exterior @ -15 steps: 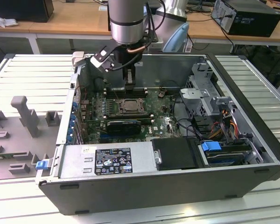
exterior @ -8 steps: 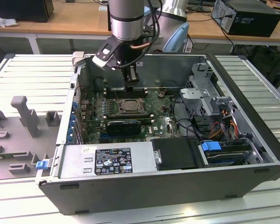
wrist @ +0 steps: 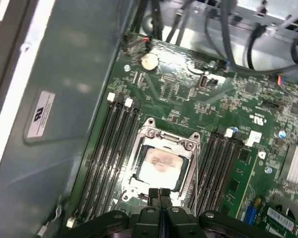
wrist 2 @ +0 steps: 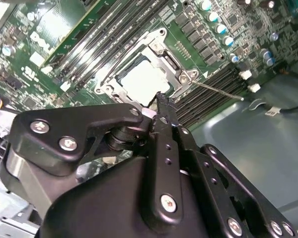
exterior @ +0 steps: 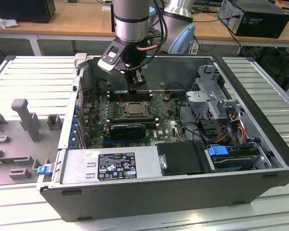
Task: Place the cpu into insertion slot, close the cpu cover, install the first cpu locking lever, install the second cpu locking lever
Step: 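Install the first cpu locking lever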
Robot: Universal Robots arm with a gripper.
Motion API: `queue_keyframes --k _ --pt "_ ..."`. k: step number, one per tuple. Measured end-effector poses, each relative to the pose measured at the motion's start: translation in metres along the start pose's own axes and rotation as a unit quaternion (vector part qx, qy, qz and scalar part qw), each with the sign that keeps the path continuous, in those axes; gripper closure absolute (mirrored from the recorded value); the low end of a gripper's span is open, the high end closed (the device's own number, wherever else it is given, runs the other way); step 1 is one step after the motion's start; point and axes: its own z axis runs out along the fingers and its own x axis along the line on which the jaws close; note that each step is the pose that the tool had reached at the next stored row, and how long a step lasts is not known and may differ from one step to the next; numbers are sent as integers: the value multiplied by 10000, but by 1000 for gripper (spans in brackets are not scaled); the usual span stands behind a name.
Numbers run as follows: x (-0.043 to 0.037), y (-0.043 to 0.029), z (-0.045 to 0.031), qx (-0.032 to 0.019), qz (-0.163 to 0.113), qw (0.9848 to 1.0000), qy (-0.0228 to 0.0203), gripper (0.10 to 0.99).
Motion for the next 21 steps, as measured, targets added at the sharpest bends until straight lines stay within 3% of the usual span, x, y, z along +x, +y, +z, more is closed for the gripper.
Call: queue_keyframes --k 4,11,17,21 --pt "0 0 -1 9 -422 9991 16 980" --pt "0 0 0 15 -778 9970 30 980" --pt "0 0 0 24 -1202 9927 47 980" --pt "0 0 -1 30 -1548 9879 60 980"
